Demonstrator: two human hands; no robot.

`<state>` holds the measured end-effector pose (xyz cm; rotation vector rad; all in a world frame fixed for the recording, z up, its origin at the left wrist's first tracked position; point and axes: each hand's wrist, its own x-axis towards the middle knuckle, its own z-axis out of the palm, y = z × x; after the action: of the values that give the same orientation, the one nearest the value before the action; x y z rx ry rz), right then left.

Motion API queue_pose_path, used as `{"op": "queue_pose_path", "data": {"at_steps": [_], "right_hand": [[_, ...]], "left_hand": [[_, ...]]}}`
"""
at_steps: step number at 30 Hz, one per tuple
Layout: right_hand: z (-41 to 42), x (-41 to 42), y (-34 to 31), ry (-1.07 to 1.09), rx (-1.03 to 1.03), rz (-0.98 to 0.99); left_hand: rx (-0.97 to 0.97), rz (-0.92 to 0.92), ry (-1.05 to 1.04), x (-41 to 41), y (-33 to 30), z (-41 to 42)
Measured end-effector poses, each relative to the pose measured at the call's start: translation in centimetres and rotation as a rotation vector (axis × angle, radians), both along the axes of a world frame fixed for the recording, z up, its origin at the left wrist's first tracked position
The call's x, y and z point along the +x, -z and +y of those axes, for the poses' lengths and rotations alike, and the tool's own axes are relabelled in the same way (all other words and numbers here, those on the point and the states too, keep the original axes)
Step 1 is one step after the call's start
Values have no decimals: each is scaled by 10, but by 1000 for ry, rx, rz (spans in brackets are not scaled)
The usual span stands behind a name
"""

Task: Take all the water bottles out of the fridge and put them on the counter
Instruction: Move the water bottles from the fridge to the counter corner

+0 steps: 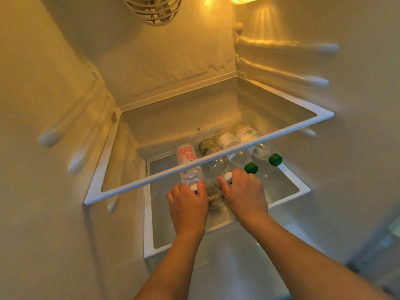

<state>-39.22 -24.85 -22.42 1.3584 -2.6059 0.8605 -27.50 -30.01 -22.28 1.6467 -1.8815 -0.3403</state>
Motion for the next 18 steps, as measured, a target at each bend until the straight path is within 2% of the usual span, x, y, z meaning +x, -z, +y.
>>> {"op": "queue_pose_path", "data": {"at_steps": [18], "right_hand": [[0,1,1,33,-3,-37]], "left_hand": [[-6,-84,-43,-5,-1,-1]]}}
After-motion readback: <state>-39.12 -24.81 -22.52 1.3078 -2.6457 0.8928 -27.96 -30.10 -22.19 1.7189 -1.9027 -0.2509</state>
